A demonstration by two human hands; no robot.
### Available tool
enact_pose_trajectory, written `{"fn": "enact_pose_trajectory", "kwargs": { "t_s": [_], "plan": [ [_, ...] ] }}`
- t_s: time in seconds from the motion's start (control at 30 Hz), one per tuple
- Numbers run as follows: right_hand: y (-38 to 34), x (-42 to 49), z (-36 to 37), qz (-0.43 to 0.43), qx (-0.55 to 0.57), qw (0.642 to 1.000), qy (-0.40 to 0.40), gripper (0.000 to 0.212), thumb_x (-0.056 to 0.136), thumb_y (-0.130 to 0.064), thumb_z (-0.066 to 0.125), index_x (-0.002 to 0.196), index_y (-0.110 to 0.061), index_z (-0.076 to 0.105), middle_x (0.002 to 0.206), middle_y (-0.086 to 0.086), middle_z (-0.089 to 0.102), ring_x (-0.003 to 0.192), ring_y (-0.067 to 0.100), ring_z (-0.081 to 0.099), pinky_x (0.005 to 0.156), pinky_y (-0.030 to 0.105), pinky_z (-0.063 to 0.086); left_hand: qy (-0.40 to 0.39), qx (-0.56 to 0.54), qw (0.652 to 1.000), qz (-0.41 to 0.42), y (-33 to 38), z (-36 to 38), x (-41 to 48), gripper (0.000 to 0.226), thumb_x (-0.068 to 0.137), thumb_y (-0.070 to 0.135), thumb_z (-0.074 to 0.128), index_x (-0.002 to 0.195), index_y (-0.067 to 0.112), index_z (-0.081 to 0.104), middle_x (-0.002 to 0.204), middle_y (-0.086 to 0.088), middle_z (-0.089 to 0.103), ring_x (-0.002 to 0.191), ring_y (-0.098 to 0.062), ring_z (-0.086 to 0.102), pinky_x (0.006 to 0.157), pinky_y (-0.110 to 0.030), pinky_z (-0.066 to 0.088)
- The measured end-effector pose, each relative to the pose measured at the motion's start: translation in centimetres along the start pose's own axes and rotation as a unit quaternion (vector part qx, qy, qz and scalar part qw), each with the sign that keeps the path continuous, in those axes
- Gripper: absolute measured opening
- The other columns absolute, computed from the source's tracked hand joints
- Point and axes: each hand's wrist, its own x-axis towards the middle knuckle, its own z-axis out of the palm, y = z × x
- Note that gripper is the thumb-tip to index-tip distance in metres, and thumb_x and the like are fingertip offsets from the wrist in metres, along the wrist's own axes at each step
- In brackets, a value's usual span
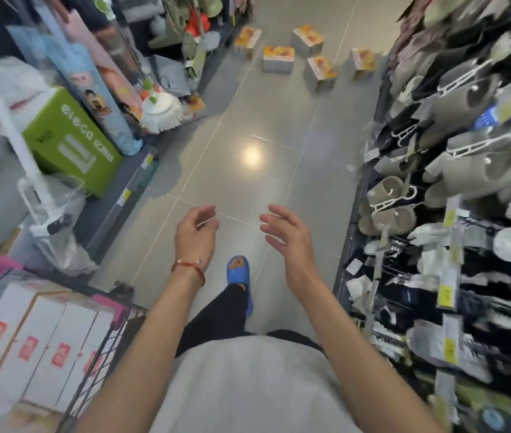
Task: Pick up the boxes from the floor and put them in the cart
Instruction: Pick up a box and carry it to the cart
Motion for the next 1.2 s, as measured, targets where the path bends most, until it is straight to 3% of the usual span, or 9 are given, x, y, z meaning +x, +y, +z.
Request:
{"fn": "enact_pose_trajectory", "kwargs": {
  "t_s": [0.37,0.53,0.83,0.97,1.07,1.2],
  "plan": [
    [-8.9,15.4,-1.5,0.000,0.037,0.993,0.110,0.023,0.096,-0.012,0.064,0.116,-0.020,0.070,0.122,0.012,0.074,0.099,0.016,0.069,0.106,0.041,0.050,-0.114,-0.019,0.993,-0.037,8.2,10.3,15.6,0.031,0.093,0.001,0.057,0.121,0.012,0.066,0.113,-0.002,0.070,0.105,-0.013,0.063,0.092,-0.027,0.048],
    [-14.1,22.6,-0.4,-0.005,0.052,0.989,0.141,0.023,0.096,-0.014,0.066,0.117,-0.021,0.070,0.119,0.010,0.075,0.102,0.017,0.070,0.106,0.041,0.052,-0.150,-0.012,0.988,-0.044,12.8,14.0,23.6,0.030,0.092,0.001,0.059,0.118,0.013,0.067,0.112,-0.002,0.071,0.112,-0.018,0.064,0.101,-0.036,0.047],
    [-21.4,34.9,0.3,-0.008,0.071,0.984,0.165,0.022,0.096,-0.012,0.065,0.115,-0.021,0.070,0.122,0.014,0.074,0.102,0.018,0.069,0.105,0.040,0.051,-0.179,-0.008,0.983,-0.040,19.6,20.6,36.3,0.030,0.093,0.000,0.057,0.117,0.015,0.067,0.114,-0.002,0.071,0.115,-0.020,0.064,0.105,-0.038,0.047],
    [-24.5,42.1,0.1,-0.003,0.091,0.982,0.167,0.019,0.095,-0.012,0.066,0.109,-0.023,0.072,0.124,0.017,0.072,0.097,0.016,0.069,0.096,0.035,0.055,-0.177,-0.002,0.984,-0.037,22.0,24.2,42.7,0.030,0.094,0.001,0.057,0.120,0.012,0.067,0.115,-0.003,0.070,0.116,-0.021,0.064,0.101,-0.034,0.048],
    [-27.1,48.3,-0.6,-0.002,0.118,0.979,0.166,0.019,0.096,-0.015,0.066,0.111,-0.024,0.072,0.121,0.011,0.075,0.102,0.017,0.072,0.100,0.036,0.056,-0.175,-0.002,0.984,-0.040,24.1,27.5,47.9,0.028,0.095,0.003,0.057,0.119,0.013,0.067,0.112,-0.002,0.070,0.116,-0.023,0.064,0.094,-0.029,0.046],
    [-31.8,56.3,-1.4,0.019,0.140,0.975,0.170,0.020,0.095,-0.016,0.066,0.112,-0.025,0.071,0.114,0.003,0.078,0.106,0.017,0.073,0.097,0.034,0.056,-0.177,0.022,0.982,-0.058,27.9,31.9,53.8,0.027,0.095,0.002,0.056,0.116,0.017,0.067,0.112,0.000,0.071,0.117,-0.020,0.064,0.097,-0.031,0.046]
  ]
}}
